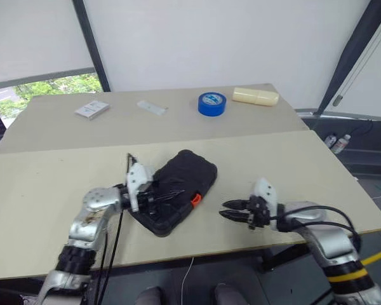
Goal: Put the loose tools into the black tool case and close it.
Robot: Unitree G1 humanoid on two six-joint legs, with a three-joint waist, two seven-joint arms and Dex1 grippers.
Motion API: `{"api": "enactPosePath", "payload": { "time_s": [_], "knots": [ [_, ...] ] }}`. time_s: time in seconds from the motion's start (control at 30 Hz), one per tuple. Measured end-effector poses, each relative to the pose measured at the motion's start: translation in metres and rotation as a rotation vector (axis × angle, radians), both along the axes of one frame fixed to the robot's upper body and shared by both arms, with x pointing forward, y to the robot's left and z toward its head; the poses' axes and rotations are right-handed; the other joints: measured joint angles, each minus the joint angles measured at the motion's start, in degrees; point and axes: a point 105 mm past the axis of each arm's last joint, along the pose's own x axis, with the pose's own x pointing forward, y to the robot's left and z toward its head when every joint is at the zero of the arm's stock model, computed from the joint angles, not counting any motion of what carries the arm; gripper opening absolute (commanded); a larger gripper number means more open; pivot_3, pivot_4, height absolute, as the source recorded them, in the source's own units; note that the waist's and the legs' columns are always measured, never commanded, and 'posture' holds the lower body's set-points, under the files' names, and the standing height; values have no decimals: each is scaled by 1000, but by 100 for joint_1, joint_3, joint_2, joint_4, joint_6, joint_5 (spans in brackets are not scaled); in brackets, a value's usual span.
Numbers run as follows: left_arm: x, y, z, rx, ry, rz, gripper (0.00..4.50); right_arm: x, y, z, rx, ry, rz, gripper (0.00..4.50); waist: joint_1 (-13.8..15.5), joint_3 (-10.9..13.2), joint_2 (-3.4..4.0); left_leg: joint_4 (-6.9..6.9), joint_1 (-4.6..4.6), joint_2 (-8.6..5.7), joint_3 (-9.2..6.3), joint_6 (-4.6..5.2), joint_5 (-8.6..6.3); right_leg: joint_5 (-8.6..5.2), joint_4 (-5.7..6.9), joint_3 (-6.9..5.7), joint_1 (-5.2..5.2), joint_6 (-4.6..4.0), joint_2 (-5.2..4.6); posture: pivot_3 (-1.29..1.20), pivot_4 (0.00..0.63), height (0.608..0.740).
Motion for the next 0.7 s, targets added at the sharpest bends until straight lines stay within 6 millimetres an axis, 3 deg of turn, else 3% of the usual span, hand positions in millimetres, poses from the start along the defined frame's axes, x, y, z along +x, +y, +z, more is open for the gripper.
{"api": "enactPosePath", "payload": {
  "time_s": [0.13, 0.2, 0.27, 0.37, 0.47, 0.7],
  "knots": [
    [-14, 52, 0, 25, 25, 138, 4500, -1, -27, 16, -45, -142, 10, 4017, 34, 60, -29, 4, -15, 4, 1, -14, -15, -19, -3, 2, -6, 13, 1, 0, 150, 740],
    [-23, 70, 1, 50, 21, 186, 4500, 1, -33, 21, -44, -234, 20, 4478, 59, 83, -65, 11, -40, 2, 2, -16, -16, -20, -6, -5, -23, 15, -7, 0, 150, 740],
    [-33, 89, -2, 84, 31, 242, 4500, 3, -39, 24, -45, -301, 28, 4478, 67, 87, -68, 11, -47, -16, 11, -16, -16, -19, -7, -4, -28, 19, -31, 0, 150, 740],
    [-53, 123, -28, 134, 142, 365, 4500, 5, -55, 22, -66, -334, 36, 4478, 69, 121, -73, 17, -77, -20, 25, -19, -17, -11, -10, 0, -59, 16, -40, 0, 150, 740],
    [-68, 143, -46, 157, 213, 456, 4500, 8, -68, 18, -84, -321, 33, 4478, 117, 144, -99, 30, -107, -15, 16, -18, -17, 7, -1, -7, -86, -9, -34, 0, 150, 740],
    [-69, 158, -42, 185, 163, 554, 4500, 13, -76, 20, -97, -359, 27, 4478, 226, 147, -96, 37, -106, -15, 21, -19, -17, 8, 0, -7, -82, -10, -35, 0, 150, 740]
  ]
}}
